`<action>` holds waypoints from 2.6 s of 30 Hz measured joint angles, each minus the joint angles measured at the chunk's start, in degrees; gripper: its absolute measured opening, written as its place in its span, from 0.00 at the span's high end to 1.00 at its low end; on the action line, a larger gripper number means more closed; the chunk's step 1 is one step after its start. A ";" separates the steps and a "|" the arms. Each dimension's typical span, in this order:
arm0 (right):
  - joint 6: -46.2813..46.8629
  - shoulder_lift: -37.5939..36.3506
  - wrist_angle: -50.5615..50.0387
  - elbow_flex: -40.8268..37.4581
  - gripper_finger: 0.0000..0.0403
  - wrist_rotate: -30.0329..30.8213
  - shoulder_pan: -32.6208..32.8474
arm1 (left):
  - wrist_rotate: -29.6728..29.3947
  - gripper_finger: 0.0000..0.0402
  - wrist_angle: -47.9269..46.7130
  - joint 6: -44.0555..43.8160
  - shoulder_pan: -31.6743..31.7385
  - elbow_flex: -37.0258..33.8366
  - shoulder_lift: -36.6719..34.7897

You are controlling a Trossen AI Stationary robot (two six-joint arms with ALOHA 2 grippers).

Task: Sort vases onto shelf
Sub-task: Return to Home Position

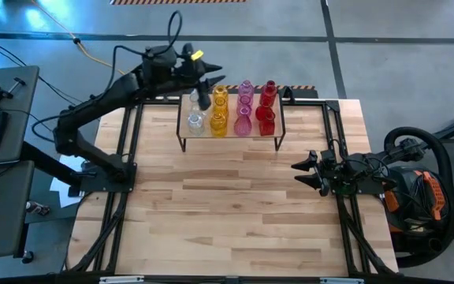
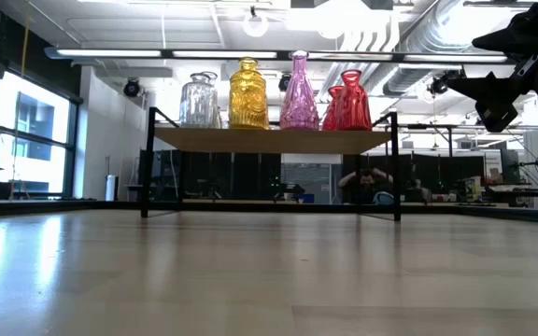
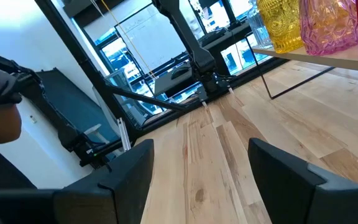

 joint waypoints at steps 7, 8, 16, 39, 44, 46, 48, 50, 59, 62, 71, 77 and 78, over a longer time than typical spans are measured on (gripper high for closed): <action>0.00 0.00 0.02 0.00 0.39 0.00 0.02 | 0.27 0.81 -3.00 2.03 -0.96 8.78 7.23; 0.00 0.00 0.00 0.00 0.39 0.00 0.00 | 0.57 0.81 -3.73 2.19 -0.95 10.00 8.21; 0.00 0.00 0.00 0.02 0.39 0.00 0.00 | 3.17 0.83 -9.29 3.61 -1.62 15.47 11.76; 0.00 0.00 0.00 0.01 0.39 0.00 0.01 | -4.31 1.00 3.43 -14.98 -13.06 -35.60 -33.79; 0.00 0.00 0.02 0.00 0.39 0.00 0.00 | -4.56 1.00 11.25 -15.99 -14.32 -51.69 -44.07; 0.00 0.00 0.00 0.02 0.39 0.00 0.01 | -4.52 1.00 14.35 -17.80 -14.83 -57.20 -47.06; 0.00 0.00 0.00 0.01 0.39 0.00 0.01 | -4.52 1.00 17.48 -19.61 -15.48 -62.26 -49.55; 0.00 0.00 0.02 0.01 0.39 0.00 0.02 | -4.41 0.99 20.65 -21.25 -16.29 -66.63 -51.67; 0.00 0.00 0.00 0.01 0.39 0.00 0.02 | -4.39 0.99 33.21 -22.75 -18.30 -81.07 -57.53; 0.00 0.00 0.01 0.01 0.39 0.00 0.00 | -4.41 0.99 37.60 -24.67 -18.28 -84.03 -58.03; 0.00 0.00 0.00 0.00 0.39 0.00 0.01 | -4.41 0.99 40.94 -24.64 -18.24 -90.01 -58.05; 0.00 0.00 0.02 0.01 0.39 0.00 0.00 | -4.41 0.99 42.15 -27.12 -18.24 -93.06 -59.78; 0.00 0.00 0.00 0.00 0.39 0.00 0.00 | -4.41 0.99 42.65 -27.14 -18.24 -93.55 -60.16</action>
